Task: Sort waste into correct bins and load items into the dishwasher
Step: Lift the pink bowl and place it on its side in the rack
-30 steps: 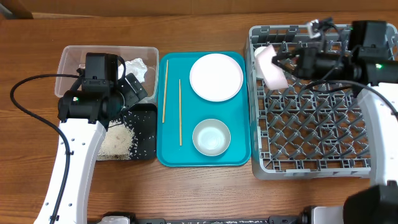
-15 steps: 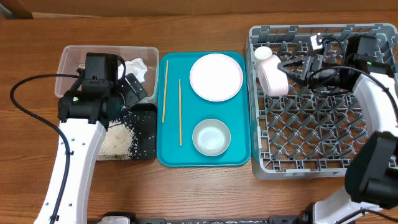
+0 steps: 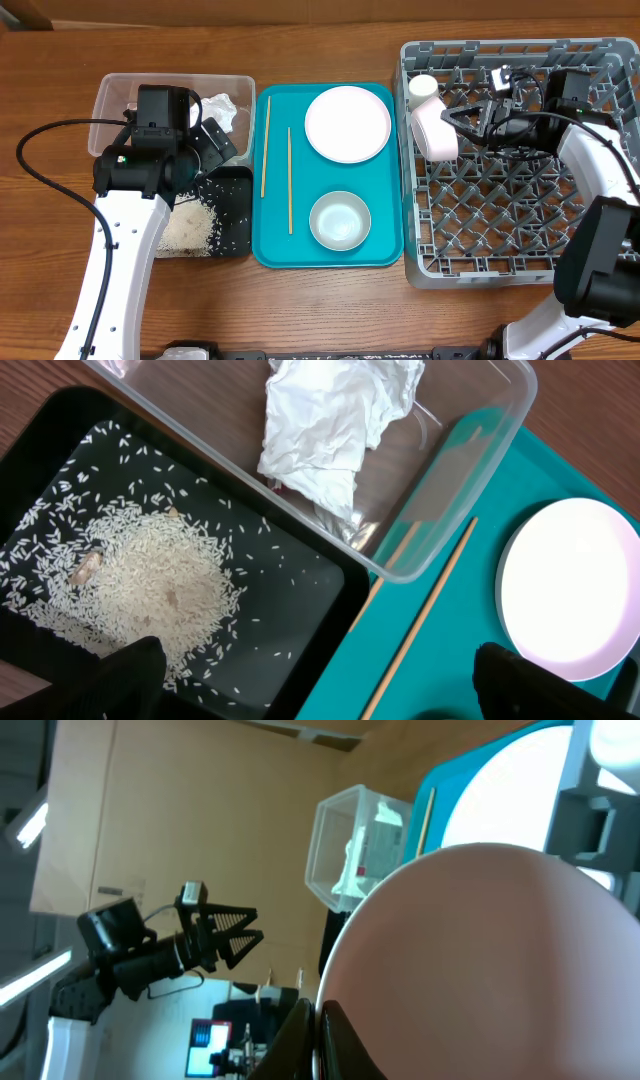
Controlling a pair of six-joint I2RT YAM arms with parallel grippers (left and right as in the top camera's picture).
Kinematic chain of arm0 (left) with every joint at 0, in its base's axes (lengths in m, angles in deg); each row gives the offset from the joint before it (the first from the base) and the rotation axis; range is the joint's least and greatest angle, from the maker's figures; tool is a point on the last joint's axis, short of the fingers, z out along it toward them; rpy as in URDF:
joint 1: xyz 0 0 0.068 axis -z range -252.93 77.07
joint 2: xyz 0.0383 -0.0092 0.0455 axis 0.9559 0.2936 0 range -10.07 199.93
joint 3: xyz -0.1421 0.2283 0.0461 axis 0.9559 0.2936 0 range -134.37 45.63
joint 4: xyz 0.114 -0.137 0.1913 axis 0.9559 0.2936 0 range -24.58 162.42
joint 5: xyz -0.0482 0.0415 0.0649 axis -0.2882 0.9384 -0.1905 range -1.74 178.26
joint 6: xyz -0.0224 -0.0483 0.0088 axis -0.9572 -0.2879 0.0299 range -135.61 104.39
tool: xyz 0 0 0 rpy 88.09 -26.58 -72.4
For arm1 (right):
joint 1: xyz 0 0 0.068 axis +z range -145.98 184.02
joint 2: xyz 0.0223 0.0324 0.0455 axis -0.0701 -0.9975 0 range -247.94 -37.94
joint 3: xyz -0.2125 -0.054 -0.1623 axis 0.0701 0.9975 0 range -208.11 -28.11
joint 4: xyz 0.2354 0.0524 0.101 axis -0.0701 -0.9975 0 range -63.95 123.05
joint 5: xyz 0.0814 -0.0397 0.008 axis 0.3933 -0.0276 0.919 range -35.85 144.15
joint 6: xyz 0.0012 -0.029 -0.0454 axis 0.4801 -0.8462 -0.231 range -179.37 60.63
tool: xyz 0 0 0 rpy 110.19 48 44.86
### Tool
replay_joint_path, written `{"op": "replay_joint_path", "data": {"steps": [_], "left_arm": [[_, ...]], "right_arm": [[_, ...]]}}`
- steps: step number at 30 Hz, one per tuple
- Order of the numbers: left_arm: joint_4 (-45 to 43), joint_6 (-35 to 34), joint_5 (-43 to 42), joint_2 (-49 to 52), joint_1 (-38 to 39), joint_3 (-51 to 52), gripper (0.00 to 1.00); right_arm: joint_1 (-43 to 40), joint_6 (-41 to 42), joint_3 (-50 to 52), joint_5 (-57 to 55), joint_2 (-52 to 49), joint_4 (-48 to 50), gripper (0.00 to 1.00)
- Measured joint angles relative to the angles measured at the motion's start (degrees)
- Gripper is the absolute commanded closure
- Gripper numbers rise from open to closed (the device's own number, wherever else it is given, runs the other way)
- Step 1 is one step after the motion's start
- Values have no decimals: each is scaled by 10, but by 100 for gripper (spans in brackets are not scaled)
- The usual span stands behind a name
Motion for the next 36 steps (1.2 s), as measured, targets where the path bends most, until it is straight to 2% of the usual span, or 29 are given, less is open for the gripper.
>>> {"op": "replay_joint_path", "data": {"steps": [6, 13, 17, 24, 27, 29, 30, 32, 33, 36], "left_arm": [[0, 0, 0, 0, 0, 0, 0], [0, 0, 0, 0, 0, 0, 0], [0, 0, 0, 0, 0, 0, 0], [0, 0, 0, 0, 0, 0, 0], [0, 0, 0, 0, 0, 0, 0], [0, 0, 0, 0, 0, 0, 0], [0, 0, 0, 0, 0, 0, 0], [0, 0, 0, 0, 0, 0, 0], [0, 0, 0, 0, 0, 0, 0], [0, 0, 0, 0, 0, 0, 0]], "right_arm": [[0, 31, 16, 17, 0, 38, 96], [0, 127, 24, 48, 0, 138, 96], [0, 156, 24, 43, 0, 121, 96], [-4, 160, 25, -5, 0, 94, 96], [-9, 161, 25, -17, 0, 94, 86], [-12, 160, 26, -26, 0, 95, 71], [-14, 160, 27, -34, 0, 93, 61], [-17, 163, 32, -43, -1, 90, 33], [-21, 159, 33, -48, -1, 90, 23], [-32, 157, 33, -52, -1, 90, 16]]}}
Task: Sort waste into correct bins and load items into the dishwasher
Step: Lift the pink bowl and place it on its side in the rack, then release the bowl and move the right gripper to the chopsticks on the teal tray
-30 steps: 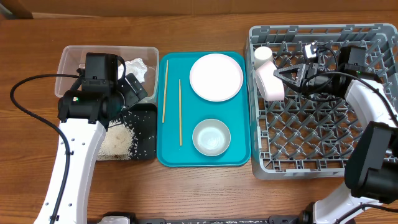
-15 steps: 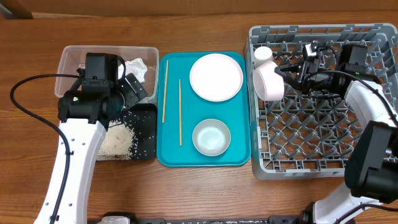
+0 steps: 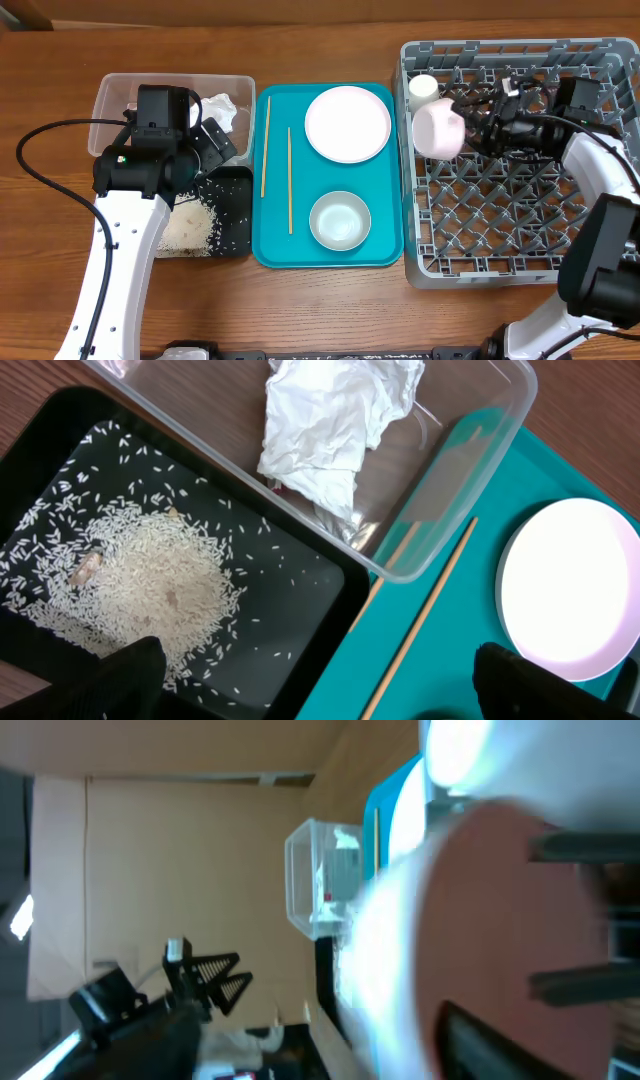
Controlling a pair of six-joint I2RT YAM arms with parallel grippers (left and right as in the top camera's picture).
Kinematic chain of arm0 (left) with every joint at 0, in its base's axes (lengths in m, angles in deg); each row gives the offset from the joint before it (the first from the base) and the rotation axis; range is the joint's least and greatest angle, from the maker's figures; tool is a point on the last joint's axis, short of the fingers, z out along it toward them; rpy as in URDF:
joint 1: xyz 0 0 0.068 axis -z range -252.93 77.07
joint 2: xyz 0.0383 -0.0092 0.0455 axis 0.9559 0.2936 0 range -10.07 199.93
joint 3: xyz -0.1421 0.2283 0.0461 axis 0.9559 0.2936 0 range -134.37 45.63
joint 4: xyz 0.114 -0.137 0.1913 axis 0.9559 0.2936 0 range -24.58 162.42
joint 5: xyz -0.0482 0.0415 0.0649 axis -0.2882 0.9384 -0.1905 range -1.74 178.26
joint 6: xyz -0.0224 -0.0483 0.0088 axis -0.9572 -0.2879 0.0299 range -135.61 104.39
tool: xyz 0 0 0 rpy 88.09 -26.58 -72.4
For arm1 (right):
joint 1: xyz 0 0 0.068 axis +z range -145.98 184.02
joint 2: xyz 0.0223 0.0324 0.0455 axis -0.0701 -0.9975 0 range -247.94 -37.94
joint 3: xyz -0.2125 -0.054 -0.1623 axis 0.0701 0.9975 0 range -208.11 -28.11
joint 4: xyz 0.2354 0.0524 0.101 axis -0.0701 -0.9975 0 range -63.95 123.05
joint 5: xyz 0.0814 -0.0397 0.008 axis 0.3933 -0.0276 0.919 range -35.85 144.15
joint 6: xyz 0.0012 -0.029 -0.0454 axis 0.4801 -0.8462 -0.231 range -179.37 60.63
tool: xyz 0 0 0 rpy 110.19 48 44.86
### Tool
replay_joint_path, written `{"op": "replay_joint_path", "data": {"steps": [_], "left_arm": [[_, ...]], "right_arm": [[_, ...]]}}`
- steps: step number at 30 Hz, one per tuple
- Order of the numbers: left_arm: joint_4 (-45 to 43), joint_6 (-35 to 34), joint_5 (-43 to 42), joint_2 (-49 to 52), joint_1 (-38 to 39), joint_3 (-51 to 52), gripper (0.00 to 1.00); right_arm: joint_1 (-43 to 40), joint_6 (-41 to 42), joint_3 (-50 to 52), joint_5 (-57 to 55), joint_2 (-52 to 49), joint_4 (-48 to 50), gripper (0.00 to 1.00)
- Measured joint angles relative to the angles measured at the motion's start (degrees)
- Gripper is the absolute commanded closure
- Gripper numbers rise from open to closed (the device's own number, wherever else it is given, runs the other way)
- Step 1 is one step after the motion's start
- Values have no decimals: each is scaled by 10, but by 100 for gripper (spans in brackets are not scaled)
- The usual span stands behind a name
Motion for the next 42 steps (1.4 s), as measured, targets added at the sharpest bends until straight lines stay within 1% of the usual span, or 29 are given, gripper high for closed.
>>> {"op": "replay_joint_path", "data": {"steps": [2, 10, 15, 18, 20, 24, 26, 27, 28, 31, 36, 37, 38, 39, 40, 41, 42], "left_arm": [[0, 0, 0, 0, 0, 0, 0], [0, 0, 0, 0, 0, 0, 0], [0, 0, 0, 0, 0, 0, 0], [0, 0, 0, 0, 0, 0, 0], [0, 0, 0, 0, 0, 0, 0], [0, 0, 0, 0, 0, 0, 0], [0, 0, 0, 0, 0, 0, 0], [0, 0, 0, 0, 0, 0, 0], [0, 0, 0, 0, 0, 0, 0], [0, 0, 0, 0, 0, 0, 0], [0, 0, 0, 0, 0, 0, 0], [0, 0, 0, 0, 0, 0, 0], [0, 0, 0, 0, 0, 0, 0], [0, 0, 0, 0, 0, 0, 0], [0, 0, 0, 0, 0, 0, 0], [0, 0, 0, 0, 0, 0, 0], [0, 0, 0, 0, 0, 0, 0]], "right_arm": [[-13, 1, 0, -1, 0, -2, 13], [-57, 1, 0, -6, 0, -11, 13], [-66, 1, 0, -15, 4, -21, 15], [-65, 1, 1, -45, 25, -42, 16], [-64, -2, 1, -70, 51, -62, 19], [-53, -19, 2, -120, 128, -108, 32], [-37, -32, 2, -148, 173, -143, 40], [-27, -40, 2, -160, 192, -161, 41], [-13, -47, 1, -173, 212, -177, 43], [39, -65, 1, -211, 254, -220, 55], [161, -77, 2, -269, 278, -271, 58], [185, -77, 2, -276, 278, -275, 57], [210, -77, 2, -283, 278, -278, 53], [238, -77, 3, -288, 278, -279, 41], [260, -73, 3, -292, 278, -279, 24], [291, -69, 4, -296, 278, -275, 0], [312, -66, 5, -297, 278, -272, 0]]}}
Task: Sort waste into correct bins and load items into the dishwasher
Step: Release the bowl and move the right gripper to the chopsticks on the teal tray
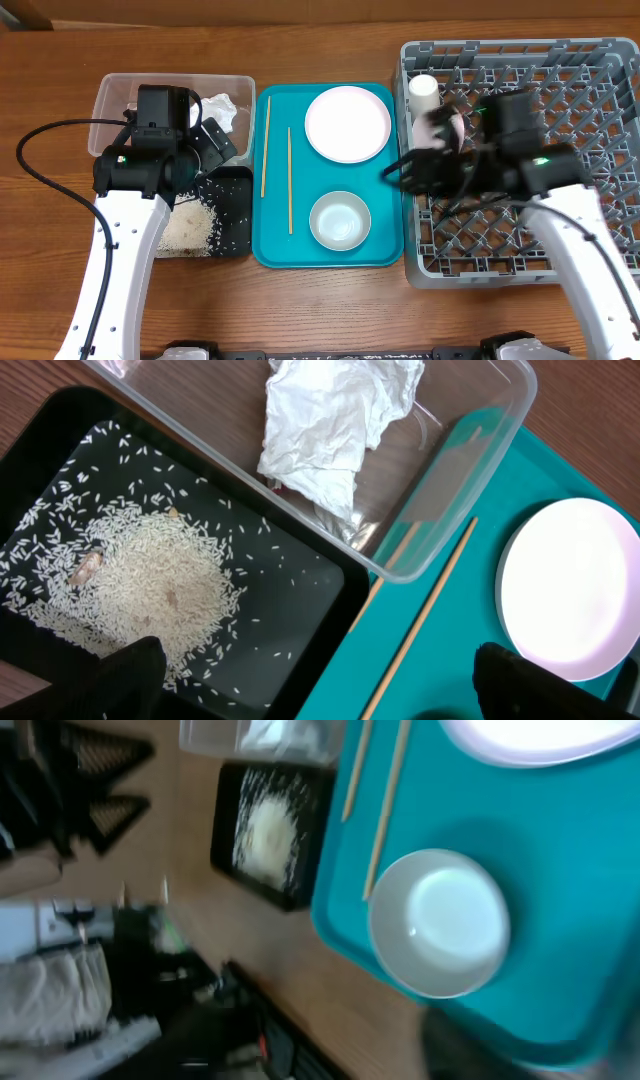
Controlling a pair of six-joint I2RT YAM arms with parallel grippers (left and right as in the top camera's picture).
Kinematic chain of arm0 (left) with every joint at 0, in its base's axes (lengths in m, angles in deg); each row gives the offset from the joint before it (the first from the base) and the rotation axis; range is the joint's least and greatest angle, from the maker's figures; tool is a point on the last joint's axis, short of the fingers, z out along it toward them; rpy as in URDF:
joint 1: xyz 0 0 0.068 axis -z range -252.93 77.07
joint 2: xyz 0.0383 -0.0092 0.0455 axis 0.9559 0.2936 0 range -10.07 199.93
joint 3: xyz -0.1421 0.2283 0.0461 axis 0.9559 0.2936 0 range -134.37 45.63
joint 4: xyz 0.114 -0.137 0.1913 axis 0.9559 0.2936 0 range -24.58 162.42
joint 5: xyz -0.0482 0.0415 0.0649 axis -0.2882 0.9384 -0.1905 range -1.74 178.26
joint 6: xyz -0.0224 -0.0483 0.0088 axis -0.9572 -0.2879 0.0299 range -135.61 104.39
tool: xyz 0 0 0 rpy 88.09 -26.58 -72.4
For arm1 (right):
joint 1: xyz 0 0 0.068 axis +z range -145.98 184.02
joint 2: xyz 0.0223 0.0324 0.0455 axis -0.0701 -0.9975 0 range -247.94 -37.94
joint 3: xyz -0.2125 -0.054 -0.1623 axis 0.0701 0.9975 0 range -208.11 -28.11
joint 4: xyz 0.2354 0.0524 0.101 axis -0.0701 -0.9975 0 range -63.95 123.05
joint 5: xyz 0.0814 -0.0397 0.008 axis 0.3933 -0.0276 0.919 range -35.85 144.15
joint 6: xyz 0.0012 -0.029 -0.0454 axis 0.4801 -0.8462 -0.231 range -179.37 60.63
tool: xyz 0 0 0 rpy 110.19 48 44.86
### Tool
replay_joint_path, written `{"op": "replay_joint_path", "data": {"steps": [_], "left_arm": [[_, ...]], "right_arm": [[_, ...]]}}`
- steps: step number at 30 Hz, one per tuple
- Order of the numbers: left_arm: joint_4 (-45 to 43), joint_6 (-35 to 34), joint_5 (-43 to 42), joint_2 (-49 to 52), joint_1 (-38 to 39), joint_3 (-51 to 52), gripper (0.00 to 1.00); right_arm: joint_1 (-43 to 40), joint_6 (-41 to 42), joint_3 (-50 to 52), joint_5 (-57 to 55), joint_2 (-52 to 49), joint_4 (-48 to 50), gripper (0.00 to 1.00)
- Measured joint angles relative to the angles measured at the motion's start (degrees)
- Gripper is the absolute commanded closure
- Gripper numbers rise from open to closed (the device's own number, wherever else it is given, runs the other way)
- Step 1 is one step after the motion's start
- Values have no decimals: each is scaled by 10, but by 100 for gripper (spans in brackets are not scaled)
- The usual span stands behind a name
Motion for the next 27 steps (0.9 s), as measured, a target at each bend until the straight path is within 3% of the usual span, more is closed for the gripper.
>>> {"op": "replay_joint_path", "data": {"steps": [8, 11, 13, 15, 27], "left_arm": [[0, 0, 0, 0, 0, 0, 0], [0, 0, 0, 0, 0, 0, 0], [0, 0, 0, 0, 0, 0, 0], [0, 0, 0, 0, 0, 0, 0], [0, 0, 0, 0, 0, 0, 0]], "right_arm": [[155, 56, 13, -10, -1, 53, 2], [198, 66, 14, -16, -7, 82, 40], [231, 80, 14, -37, -15, 107, 59], [260, 106, 14, -74, -26, 126, 66], [374, 275, 16, -452, -139, 282, 65]]}}
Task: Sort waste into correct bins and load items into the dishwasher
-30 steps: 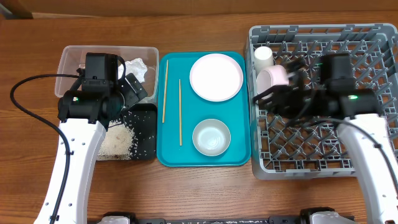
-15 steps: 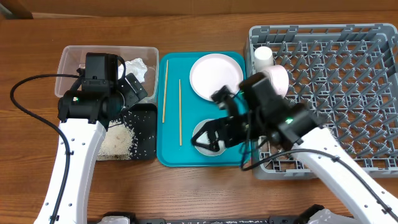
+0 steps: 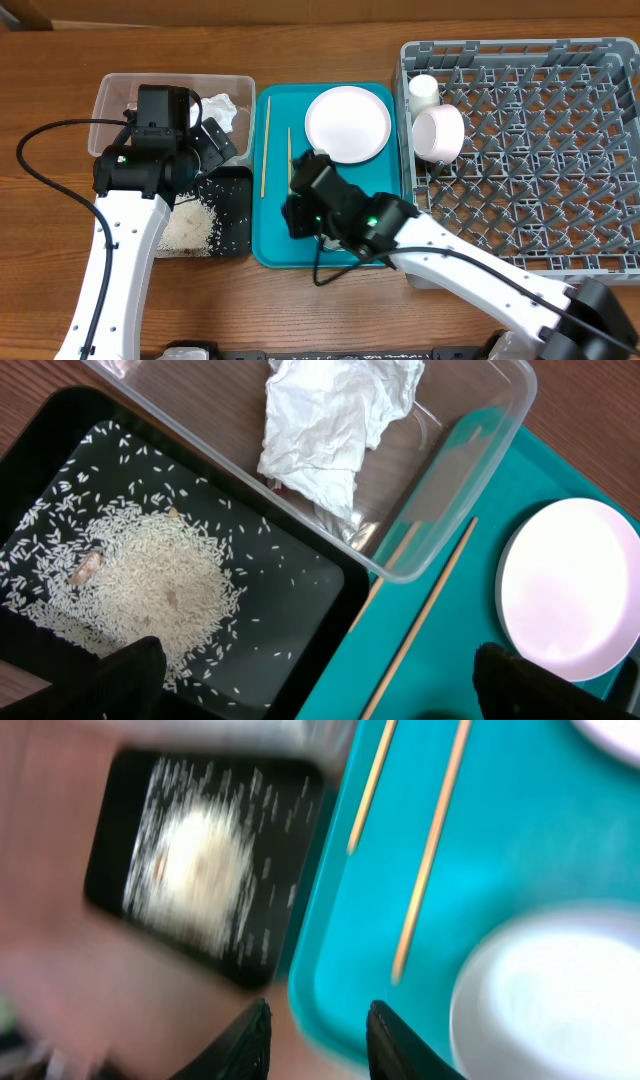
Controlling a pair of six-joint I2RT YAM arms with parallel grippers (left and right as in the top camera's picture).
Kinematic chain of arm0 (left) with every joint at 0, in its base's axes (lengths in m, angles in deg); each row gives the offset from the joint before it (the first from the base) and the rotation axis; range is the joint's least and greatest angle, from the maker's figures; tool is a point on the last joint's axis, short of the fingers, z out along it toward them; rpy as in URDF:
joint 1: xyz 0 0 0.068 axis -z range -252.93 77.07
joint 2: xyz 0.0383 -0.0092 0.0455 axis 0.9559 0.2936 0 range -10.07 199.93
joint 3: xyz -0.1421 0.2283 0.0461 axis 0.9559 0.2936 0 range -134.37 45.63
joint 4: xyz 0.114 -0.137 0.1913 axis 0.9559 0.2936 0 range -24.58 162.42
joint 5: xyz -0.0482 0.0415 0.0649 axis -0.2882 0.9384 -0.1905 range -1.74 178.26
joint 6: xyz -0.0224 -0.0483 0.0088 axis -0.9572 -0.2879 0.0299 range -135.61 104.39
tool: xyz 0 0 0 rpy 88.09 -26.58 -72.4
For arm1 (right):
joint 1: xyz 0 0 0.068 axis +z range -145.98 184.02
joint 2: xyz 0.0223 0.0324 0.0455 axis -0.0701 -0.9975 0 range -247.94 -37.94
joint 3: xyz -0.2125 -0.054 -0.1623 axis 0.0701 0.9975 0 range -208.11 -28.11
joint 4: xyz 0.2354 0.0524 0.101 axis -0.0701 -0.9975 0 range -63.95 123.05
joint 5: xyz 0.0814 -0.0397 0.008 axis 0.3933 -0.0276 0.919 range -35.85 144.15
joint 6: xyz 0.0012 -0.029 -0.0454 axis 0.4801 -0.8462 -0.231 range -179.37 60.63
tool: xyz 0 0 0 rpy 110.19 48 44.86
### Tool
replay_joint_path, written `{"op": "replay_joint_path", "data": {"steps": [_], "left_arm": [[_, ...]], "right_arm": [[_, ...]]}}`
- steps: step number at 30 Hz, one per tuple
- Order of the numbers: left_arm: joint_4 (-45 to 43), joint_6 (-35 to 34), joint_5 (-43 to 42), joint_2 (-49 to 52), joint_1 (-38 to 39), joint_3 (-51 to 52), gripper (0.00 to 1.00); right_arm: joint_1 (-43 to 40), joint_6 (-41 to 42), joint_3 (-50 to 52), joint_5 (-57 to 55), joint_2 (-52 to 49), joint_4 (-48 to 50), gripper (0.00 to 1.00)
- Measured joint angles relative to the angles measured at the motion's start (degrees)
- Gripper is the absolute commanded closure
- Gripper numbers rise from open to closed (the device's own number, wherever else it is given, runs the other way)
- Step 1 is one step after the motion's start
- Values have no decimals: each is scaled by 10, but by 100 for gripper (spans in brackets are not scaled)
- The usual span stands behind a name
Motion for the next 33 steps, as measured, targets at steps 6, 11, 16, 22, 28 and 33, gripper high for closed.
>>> {"op": "replay_joint_path", "data": {"steps": [6, 11, 16, 22, 28, 33], "left_arm": [[0, 0, 0, 0, 0, 0, 0], [0, 0, 0, 0, 0, 0, 0], [0, 0, 0, 0, 0, 0, 0], [0, 0, 0, 0, 0, 0, 0], [0, 0, 0, 0, 0, 0, 0], [0, 0, 0, 0, 0, 0, 0]], "right_arm": [[-1, 19, 0, -84, -68, 98, 65], [-1, 23, 1, -105, -121, 139, 65], [-1, 25, 1, -134, -151, 162, 64], [-1, 25, 1, -164, -178, 195, 64], [-1, 25, 1, -172, -217, 231, 64], [-1, 26, 1, -175, -243, 261, 64]]}}
